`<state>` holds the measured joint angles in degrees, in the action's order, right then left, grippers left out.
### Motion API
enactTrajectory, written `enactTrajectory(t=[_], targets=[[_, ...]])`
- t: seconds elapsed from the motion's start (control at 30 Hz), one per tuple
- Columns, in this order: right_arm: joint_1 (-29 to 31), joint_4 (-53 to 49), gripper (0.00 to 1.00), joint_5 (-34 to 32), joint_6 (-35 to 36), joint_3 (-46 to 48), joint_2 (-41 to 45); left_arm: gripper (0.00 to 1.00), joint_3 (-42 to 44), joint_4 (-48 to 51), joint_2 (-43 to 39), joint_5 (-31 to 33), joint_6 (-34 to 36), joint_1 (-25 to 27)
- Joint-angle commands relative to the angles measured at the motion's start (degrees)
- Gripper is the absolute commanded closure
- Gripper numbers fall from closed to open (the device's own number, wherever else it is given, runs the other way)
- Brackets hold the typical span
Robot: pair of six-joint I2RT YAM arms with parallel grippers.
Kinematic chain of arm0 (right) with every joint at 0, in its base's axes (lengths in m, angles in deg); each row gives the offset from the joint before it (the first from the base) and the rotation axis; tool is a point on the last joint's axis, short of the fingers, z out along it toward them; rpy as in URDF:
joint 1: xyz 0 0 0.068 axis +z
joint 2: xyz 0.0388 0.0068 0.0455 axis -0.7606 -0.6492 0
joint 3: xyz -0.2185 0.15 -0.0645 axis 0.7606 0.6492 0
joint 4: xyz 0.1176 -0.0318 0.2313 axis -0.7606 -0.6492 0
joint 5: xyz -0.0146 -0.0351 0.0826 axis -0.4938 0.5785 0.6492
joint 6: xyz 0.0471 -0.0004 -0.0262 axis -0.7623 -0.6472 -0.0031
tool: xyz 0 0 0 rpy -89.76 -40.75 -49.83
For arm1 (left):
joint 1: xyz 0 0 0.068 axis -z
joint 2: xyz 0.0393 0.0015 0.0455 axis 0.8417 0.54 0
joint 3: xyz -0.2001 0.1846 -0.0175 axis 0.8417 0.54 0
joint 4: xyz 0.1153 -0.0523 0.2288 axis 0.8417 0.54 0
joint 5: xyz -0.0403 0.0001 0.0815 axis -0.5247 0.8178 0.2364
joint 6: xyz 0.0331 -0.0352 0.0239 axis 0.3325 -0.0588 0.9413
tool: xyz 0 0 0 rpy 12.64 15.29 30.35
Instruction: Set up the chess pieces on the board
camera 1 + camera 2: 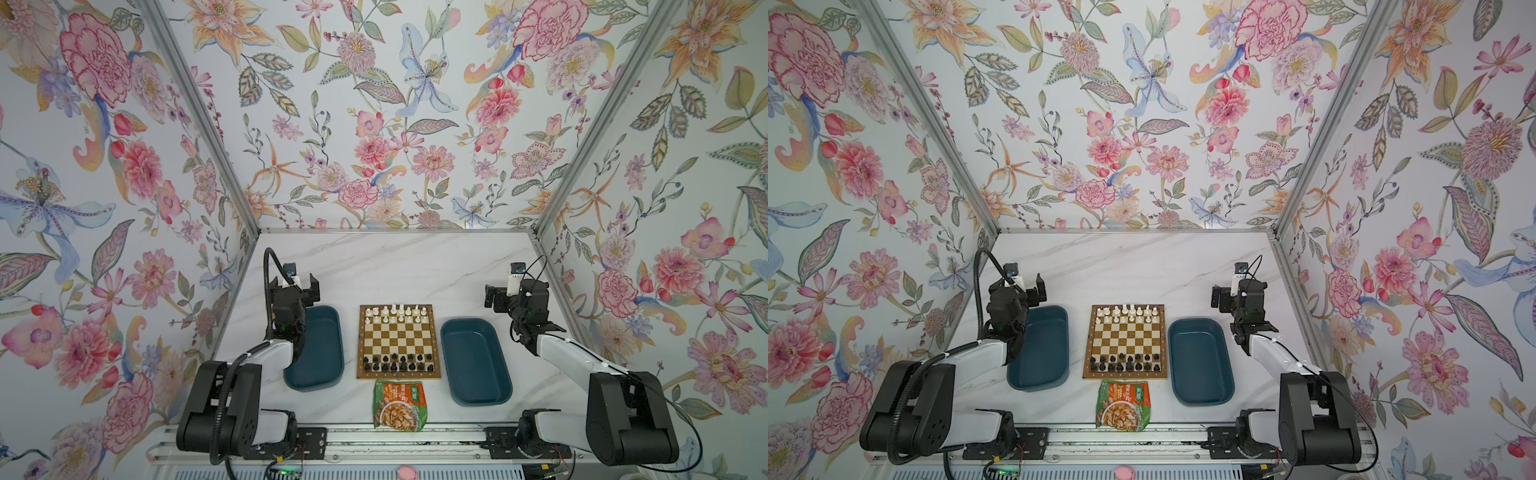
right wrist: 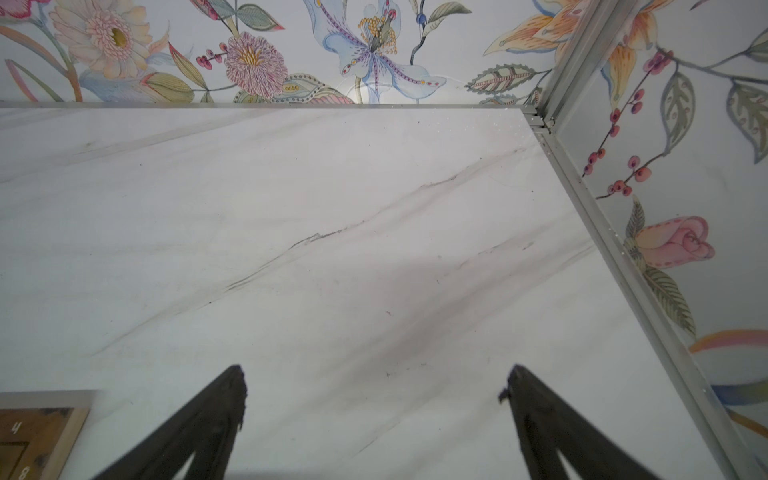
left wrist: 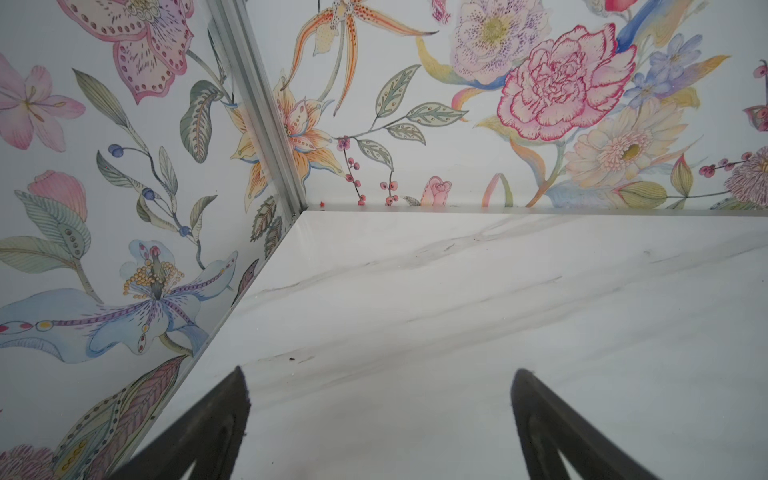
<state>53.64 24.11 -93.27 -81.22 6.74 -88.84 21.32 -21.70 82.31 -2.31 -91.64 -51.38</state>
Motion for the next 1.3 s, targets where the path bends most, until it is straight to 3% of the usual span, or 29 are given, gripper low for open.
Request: enactTrajectory(t=[0.0,0.13,0.27,0.57,0.7,0.9,1.27], targets=[[0.4,5.3,0.01,-0.4,1.1,1.7,-1.3,0.01,1.8,-6.8,0.2,1.2,4.0,-0.6],[0.9,8.8,0.01,-0.2,0.8,3.7,-2.8,0.01,5.2,-7.4,-1.2,-3.8,3.4,-4.2],[1.3,14.4,0.01,0.5,0.6,6.0,-4.5,0.01,11.8,-17.1,-1.0,-2.4,3.1,-4.4],[3.0,22.7,0.01,-1.5,5.1,9.8,-5.5,0.01,14.1,-29.5,6.9,-5.0,3.7,-4.9],[1.1,27.8,0.01,-2.3,6.0,12.5,-4.6,0.01,15.4,-37.3,10.5,-4.8,3.7,-4.9],[-1.2,39.4,0.01,0.1,4.1,14.6,-10.9,0.01,17.2,-37.6,10.5,-5.6,3.3,-5.1],[-3.7,41.1,0.01,5.3,2.4,14.6,-13.6,0.01,16.2,-34.3,10.5,-9.3,4.8,-5.1]])
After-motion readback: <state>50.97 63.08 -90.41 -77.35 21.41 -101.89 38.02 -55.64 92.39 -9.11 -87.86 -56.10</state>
